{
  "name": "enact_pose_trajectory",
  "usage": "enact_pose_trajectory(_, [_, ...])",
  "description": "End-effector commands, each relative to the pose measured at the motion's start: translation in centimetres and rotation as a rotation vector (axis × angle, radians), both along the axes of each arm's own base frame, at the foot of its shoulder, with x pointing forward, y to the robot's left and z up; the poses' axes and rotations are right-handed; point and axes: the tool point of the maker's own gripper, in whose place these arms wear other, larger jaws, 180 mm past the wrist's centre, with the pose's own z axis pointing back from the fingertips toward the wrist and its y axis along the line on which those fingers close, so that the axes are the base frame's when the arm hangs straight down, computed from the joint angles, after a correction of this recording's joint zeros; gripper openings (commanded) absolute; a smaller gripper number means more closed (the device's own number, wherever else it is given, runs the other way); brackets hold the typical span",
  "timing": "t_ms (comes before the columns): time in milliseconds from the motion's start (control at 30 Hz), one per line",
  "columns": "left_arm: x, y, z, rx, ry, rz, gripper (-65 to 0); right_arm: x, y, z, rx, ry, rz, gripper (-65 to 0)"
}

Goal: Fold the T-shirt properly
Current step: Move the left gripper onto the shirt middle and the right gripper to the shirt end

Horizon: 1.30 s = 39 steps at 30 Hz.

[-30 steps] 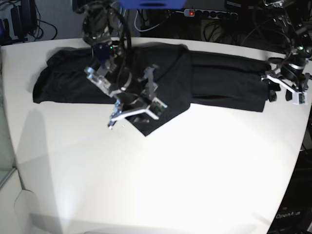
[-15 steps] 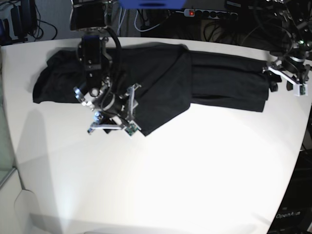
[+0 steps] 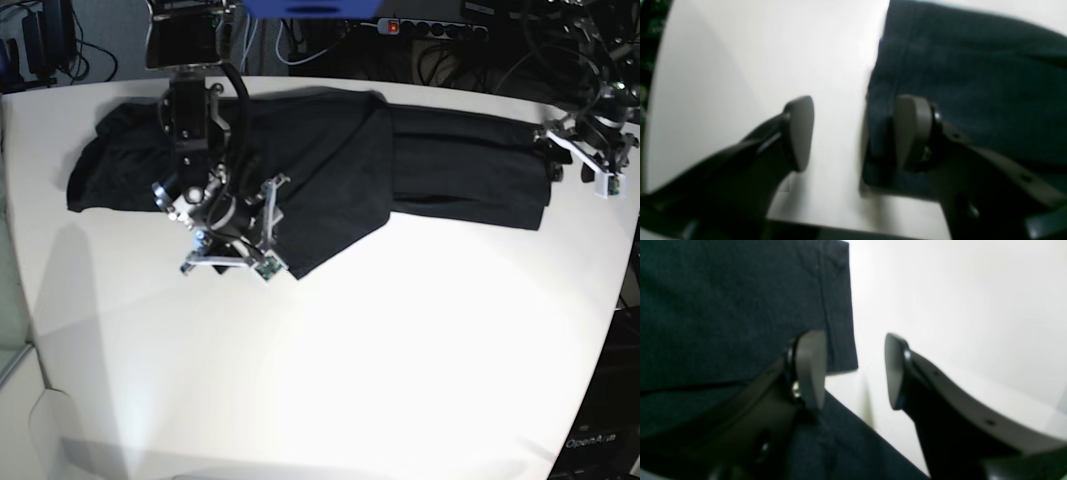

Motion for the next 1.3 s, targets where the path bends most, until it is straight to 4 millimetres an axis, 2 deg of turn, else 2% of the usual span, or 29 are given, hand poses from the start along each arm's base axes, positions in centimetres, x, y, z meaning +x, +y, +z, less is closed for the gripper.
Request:
enact_pose_trajectory(0, [2.0, 0.1, 3.0, 0.030, -0.100, -0.023, -28.3, 1.3, 0.3, 2.2, 0.021, -0.073, -0.001, -35.8])
enact_pose_trajectory(33, [2.6, -0.2, 3.9, 0.039, -0.124, -0.031, -28.3, 1.4, 0.2, 2.9, 0.018, -0.093, -0.002, -35.8])
enact_pose_trajectory(100, [4.7, -1.9, 6.3, 0.060, -0.191, -0.090, -28.3, 1.1, -0.7, 4.2, 0.000, -0.136, -0.010, -35.8])
enact_pose_trajectory(233, [8.1, -7.2, 9.5, 0.067, -0.293, -0.244, -28.3, -0.1, -1.9, 7.7, -0.024, -0.237, -0.023, -35.8])
enact_pose_trajectory(300, [9.8, -10.5, 10.5, 0.053, -0.323, -0.330, -28.3, -0.8, -2.8, 8.6, -0.052, -0.265, -0.025, -35.8])
enact_pose_trajectory(367, [11.6, -14.0, 11.3, 0.049, -0.318, -0.429, -28.3, -1.9, -3.5, 8.4, -0.075, -0.259, -0.023, -35.8])
enact_pose_trajectory(433, [12.8, -16.9, 11.9, 0.046, -0.319, -0.505, -28.3, -3.1, -4.5, 7.4, -0.096, -0.227, -0.035, -35.8])
enact_pose_trajectory(500, [13.7, -20.3, 12.6, 0.045, -0.329, -0.598, -28.3, -4.0, -5.9, 6.4, -0.110, -0.198, -0.067, -35.9])
enact_pose_trajectory(633, [14.6, -27.7, 13.5, 0.055, -0.344, -0.819, -28.3, -5.0, -7.8, 5.9, -0.092, -0.197, -0.126, -35.9])
enact_pose_trajectory(700, [14.5, -30.5, 12.9, 0.087, -0.313, -0.919, -28.3, -5.6, -9.0, 5.6, -0.084, -0.191, -0.169, -35.9])
enact_pose_trajectory(767, [14.6, -32.5, 11.9, 0.160, -0.275, -0.995, -28.3, -5.9, -10.2, 5.6, -0.067, -0.201, -0.218, -35.9])
enact_pose_trajectory(833, [14.6, -33.9, 10.4, 0.245, -0.225, -1.052, -28.3, -6.0, -11.3, 5.9, -0.041, -0.222, -0.279, -36.0])
enact_pose_trajectory(900, [14.1, -36.2, 8.6, 0.292, -0.174, -1.114, -28.3, -6.1, -12.4, 6.3, -0.009, -0.257, -0.336, -36.0])
enact_pose_trajectory(1067, [13.2, -39.2, 5.2, 0.397, -0.066, -1.153, -28.3, -6.4, -14.4, 7.0, 0.001, -0.308, -0.389, -36.0])
enact_pose_trajectory(1267, [11.1, -42.6, 2.1, 0.401, 0.012, -1.160, -28.3, -5.9, -14.3, 7.4, 0.006, -0.321, -0.387, -36.0])
